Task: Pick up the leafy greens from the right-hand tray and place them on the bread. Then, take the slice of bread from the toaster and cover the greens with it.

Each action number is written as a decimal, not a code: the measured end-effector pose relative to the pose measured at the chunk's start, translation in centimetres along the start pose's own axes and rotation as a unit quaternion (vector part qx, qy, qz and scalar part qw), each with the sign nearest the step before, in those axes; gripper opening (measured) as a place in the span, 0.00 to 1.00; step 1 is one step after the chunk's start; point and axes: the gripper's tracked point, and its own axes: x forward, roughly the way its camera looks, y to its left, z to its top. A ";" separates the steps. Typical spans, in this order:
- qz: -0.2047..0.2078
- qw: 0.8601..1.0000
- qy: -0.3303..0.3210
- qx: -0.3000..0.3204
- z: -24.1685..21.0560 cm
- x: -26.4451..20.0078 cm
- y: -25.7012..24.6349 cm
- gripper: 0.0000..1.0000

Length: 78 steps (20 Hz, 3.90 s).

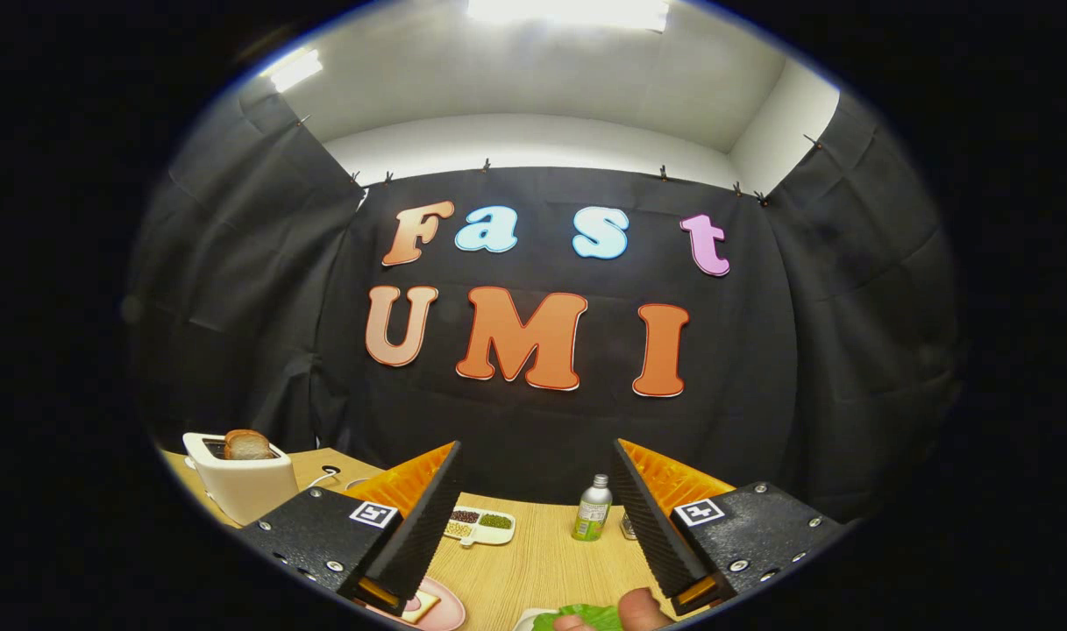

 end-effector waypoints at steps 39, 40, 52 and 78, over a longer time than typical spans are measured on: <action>0.020 0.851 0.512 0.115 -25.4 -4.9 -2.8 0.97; 0.016 0.846 0.522 0.111 -25.9 -5.3 -3.0 0.97; -0.021 0.794 0.600 0.094 -31.6 -8.4 -3.7 0.93; 0.055 0.867 0.478 0.133 -25.0 -4.1 1.9 0.04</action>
